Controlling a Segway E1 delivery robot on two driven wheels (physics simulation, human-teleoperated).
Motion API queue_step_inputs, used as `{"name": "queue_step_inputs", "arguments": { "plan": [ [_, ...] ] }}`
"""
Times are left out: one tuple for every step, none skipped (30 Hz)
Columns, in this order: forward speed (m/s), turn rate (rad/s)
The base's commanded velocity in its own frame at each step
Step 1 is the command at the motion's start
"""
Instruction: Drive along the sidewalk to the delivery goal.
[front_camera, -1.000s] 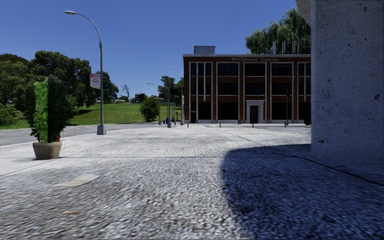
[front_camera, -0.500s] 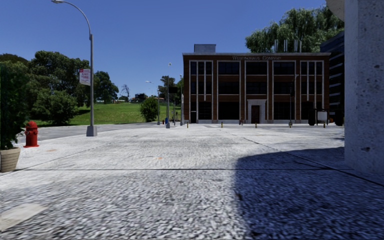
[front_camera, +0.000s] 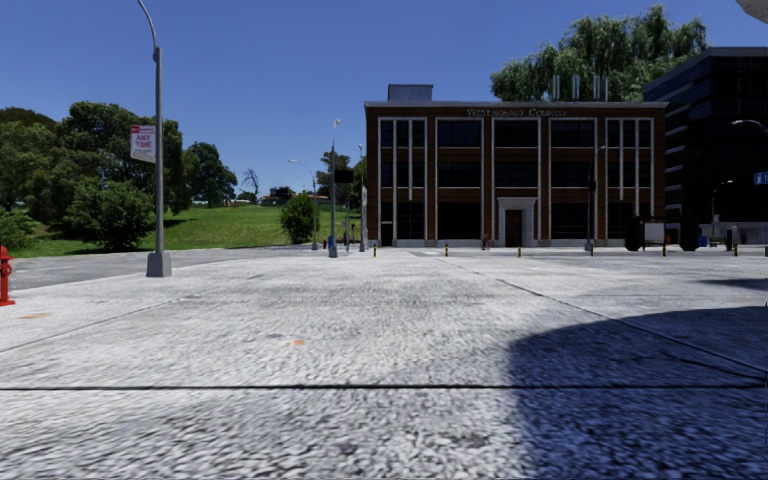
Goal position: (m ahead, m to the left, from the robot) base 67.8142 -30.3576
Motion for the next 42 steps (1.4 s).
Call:
{"name": "queue_step_inputs", "arguments": {
  "plan": [
    [2.00, 0.00],
    [2.00, 0.00],
    [2.00, 0.00],
    [2.00, 0.00],
    [2.00, 0.00],
    [2.00, 0.00],
    [2.00, 0.00],
    [2.00, 0.00],
    [2.00, 0.00],
    [2.00, 0.00],
    [2.00, 0.00],
    [2.00, 0.00],
    [2.00, 0.00],
    [2.00, 0.00],
    [2.00, 0.00],
    [2.00, 0.00],
    [2.00, 0.00],
    [2.00, 0.00],
    [2.00, 0.00],
    [2.00, 0.00],
    [2.00, 0.00],
    [2.00, 0.00],
    [2.00, 0.00],
    [2.00, 0.00],
    [2.00, 0.00],
    [2.00, 0.00],
    [2.00, 0.00],
    [2.00, 0.00],
    [2.00, 0.00],
    [2.00, 0.00],
    [2.00, 0.00],
    [2.00, 0.00],
    [2.00, 0.00],
    [2.00, 0.00],
    [2.00, 0.00],
    [2.00, 0.00],
    [2.00, 0.00],
    [2.00, 0.00],
    [2.00, 0.00],
    [2.00, 0.00],
    [2.00, 0.00],
    [2.00, 0.00]
  ]
}}
